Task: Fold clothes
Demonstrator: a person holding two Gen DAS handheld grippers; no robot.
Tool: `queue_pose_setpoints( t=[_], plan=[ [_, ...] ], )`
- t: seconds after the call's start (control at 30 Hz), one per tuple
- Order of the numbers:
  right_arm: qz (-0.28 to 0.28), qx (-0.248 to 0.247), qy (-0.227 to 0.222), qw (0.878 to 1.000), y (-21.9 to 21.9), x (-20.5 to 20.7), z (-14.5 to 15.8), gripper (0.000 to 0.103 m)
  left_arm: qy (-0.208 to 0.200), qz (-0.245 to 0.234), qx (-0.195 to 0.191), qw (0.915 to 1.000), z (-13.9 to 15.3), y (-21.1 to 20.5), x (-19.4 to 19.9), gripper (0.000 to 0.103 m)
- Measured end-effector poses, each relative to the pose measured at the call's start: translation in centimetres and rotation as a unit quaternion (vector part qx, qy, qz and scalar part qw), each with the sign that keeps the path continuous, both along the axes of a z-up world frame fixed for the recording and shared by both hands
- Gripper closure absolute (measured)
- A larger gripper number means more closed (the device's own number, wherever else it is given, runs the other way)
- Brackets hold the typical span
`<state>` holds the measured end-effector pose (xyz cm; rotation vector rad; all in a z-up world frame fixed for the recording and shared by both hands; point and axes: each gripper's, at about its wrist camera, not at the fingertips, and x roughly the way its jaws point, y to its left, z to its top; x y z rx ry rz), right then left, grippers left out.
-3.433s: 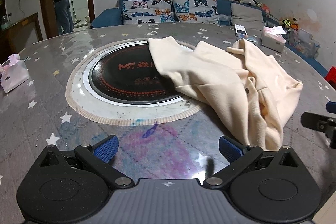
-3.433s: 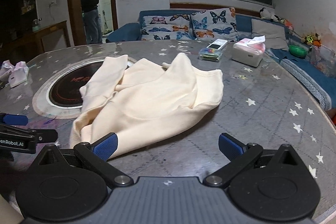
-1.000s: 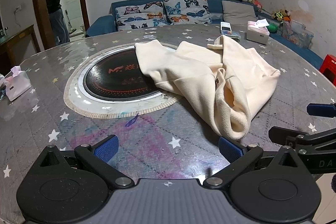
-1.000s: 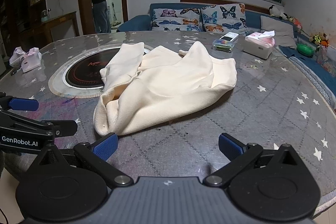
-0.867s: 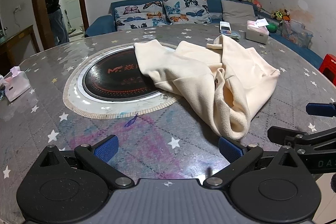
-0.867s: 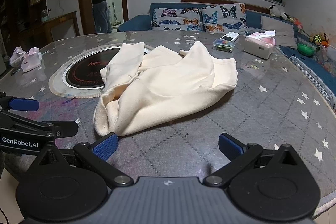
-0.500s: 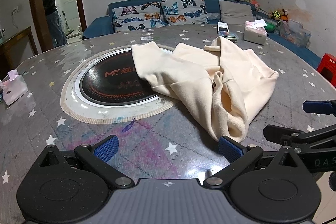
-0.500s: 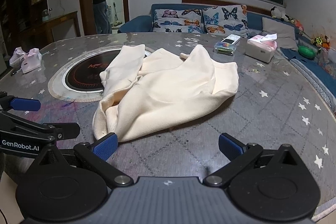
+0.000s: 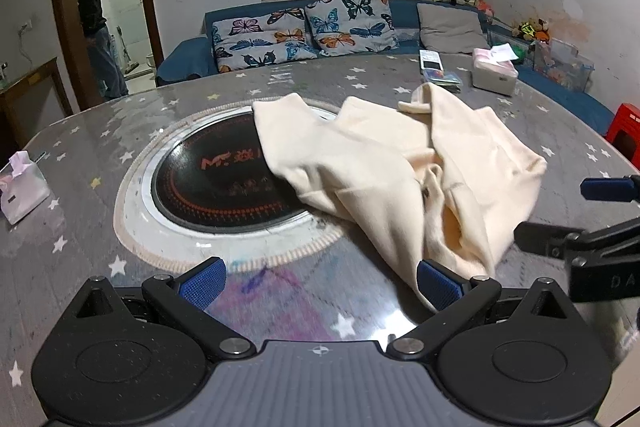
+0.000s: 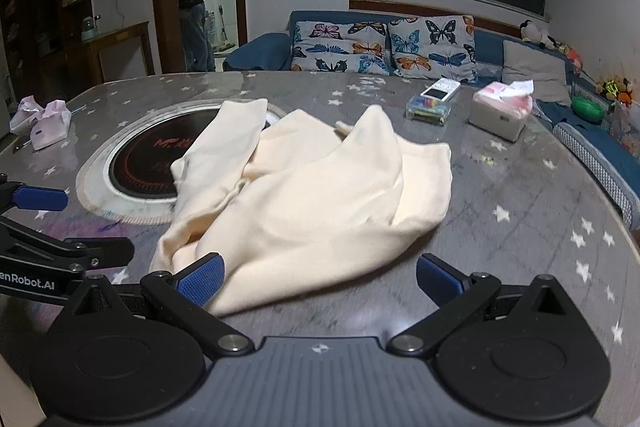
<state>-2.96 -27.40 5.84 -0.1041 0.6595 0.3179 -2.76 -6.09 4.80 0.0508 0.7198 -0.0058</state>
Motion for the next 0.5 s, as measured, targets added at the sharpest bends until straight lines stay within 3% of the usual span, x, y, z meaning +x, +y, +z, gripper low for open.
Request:
queue_pose_setpoints(
  t=[0.37,0.5],
  plan=[
    [-0.013,0.024,0.003,1.0,-1.5,7.0,1.8,0.0,0.005,0.01,0.003,0.9999,0.1,1.0,3.7,0.0],
    [-0.017,0.029,0.009,0.999,-1.7,10.5,2.4,0.01,0.003,0.01,0.009,0.9999,0.2,1.3,5.1,0.0]
  ],
)
